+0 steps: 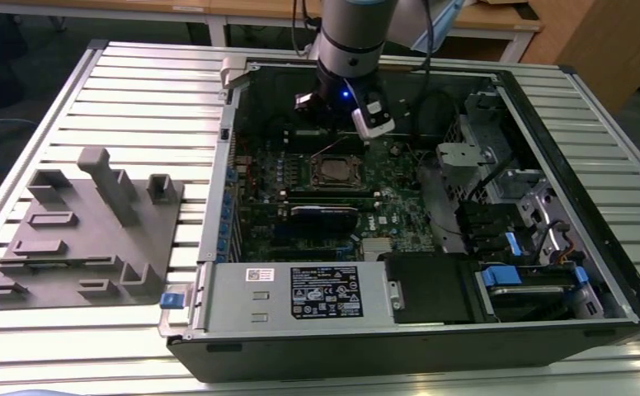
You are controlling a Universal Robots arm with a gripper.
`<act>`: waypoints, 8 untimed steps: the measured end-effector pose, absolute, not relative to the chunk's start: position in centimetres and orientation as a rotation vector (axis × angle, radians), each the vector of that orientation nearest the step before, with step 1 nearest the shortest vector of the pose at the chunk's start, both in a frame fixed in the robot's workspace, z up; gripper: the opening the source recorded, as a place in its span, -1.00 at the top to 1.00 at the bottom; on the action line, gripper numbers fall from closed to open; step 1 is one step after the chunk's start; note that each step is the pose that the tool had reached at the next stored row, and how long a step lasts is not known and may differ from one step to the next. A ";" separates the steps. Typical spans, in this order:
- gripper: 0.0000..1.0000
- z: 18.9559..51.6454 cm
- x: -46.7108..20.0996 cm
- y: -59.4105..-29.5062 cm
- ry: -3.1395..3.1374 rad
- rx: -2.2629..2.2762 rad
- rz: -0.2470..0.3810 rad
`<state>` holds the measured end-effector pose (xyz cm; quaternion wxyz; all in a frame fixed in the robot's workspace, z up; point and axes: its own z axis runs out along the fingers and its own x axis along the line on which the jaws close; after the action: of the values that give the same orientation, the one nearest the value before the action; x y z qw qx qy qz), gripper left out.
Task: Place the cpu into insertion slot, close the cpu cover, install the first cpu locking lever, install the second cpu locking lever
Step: 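Install the first cpu locking lever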
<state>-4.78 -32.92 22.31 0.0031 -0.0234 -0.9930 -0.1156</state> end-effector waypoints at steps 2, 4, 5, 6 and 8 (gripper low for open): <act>0.79 22.2 -4.7 -32.9 -3.114 -0.073 -0.362; 0.79 22.1 -4.7 -32.9 -3.114 -0.073 -0.362; 0.79 22.0 -4.6 -32.9 -3.114 -0.073 -0.362; 0.79 22.0 -4.5 -32.9 -3.113 -0.073 -0.362; 0.79 22.0 -4.2 -32.9 -3.114 -0.073 -0.362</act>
<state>-4.24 -32.92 21.96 0.0031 -0.0234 -0.9930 -0.1155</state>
